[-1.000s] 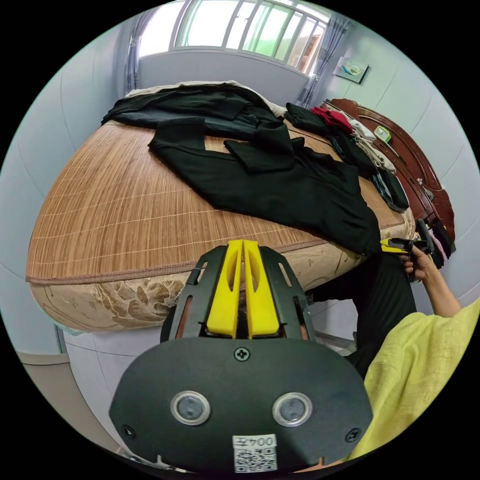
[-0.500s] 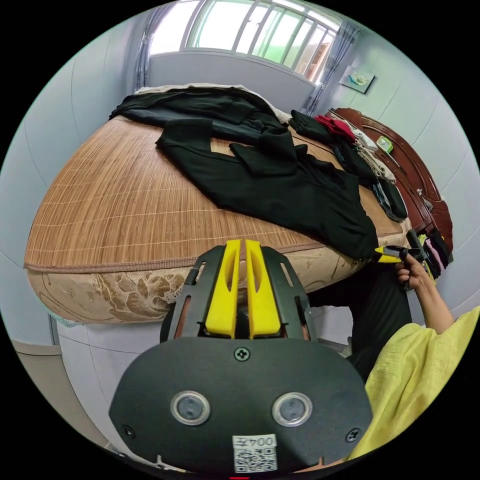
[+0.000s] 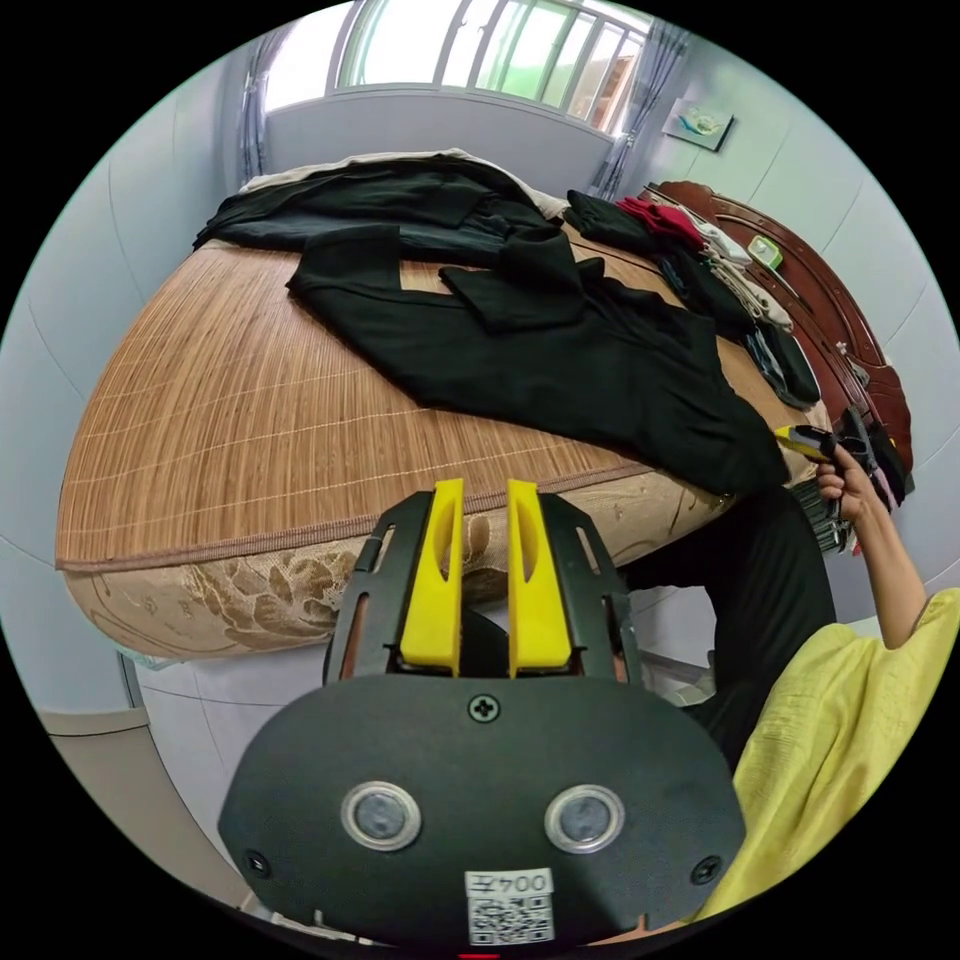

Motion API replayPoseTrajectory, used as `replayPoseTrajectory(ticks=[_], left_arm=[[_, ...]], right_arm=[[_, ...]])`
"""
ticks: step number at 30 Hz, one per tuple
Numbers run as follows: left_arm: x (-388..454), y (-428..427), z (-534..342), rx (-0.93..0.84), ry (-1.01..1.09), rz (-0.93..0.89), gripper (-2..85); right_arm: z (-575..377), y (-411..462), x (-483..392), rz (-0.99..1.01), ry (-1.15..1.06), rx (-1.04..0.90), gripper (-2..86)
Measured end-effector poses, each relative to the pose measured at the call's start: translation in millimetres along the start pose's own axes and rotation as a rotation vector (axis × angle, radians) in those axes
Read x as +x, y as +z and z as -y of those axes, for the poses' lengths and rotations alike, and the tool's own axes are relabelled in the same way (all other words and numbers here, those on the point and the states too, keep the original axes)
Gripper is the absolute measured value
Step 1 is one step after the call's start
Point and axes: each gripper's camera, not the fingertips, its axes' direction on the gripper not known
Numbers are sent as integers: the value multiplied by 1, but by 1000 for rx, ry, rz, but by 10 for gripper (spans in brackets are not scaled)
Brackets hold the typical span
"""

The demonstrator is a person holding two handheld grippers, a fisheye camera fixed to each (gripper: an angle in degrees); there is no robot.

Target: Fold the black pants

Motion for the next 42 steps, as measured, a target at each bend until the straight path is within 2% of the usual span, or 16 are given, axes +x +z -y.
replayPoseTrajectory(ticks=[6, 8, 13, 17, 20, 23, 25, 26, 27, 31, 37, 39, 42], left_arm=[[-5, -8, 7, 1, -19, -28, 70], [-7, -10, 11, -5, -26, -38, 70], [-10, -17, 19, -10, -52, -48, 69], [-12, -25, 26, -8, -73, -48, 68], [-12, -31, 33, -11, -85, -51, 68], [-10, -37, 40, -19, -82, -46, 68], [-8, -41, 45, -24, -78, -42, 69], [-7, -44, 48, -26, -76, -39, 69], [-5, -48, 51, -27, -75, -36, 68], [-3, -58, 61, -33, -78, -28, 68], [5, -74, 80, -49, -62, -16, 69], [11, -80, 90, -59, -44, -7, 71], [25, -83, 106, -105, 30, -1, 82]], right_arm=[[-15, 0, 13, 94, -42, 110, 134], [-11, 7, 15, 36, -45, 93, 157], [-7, 18, 9, 0, -66, 78, 152], [-11, 17, -11, 43, -122, 44, 109], [-17, 20, -33, -28, -164, 91, 121], [-9, 39, -46, 47, -158, 7, 120], [-7, 44, -57, 0, -149, 11, 76], [-7, 45, -66, -78, -146, 10, 19], [-5, 47, -75, -97, -176, -12, 10], [7, 37, -102, -211, -265, -35, -3], [46, -27, -113, -454, -313, -1, -3], [71, -58, -98, -548, -253, 17, 4], [88, -95, -93, -552, -129, 45, 23]])
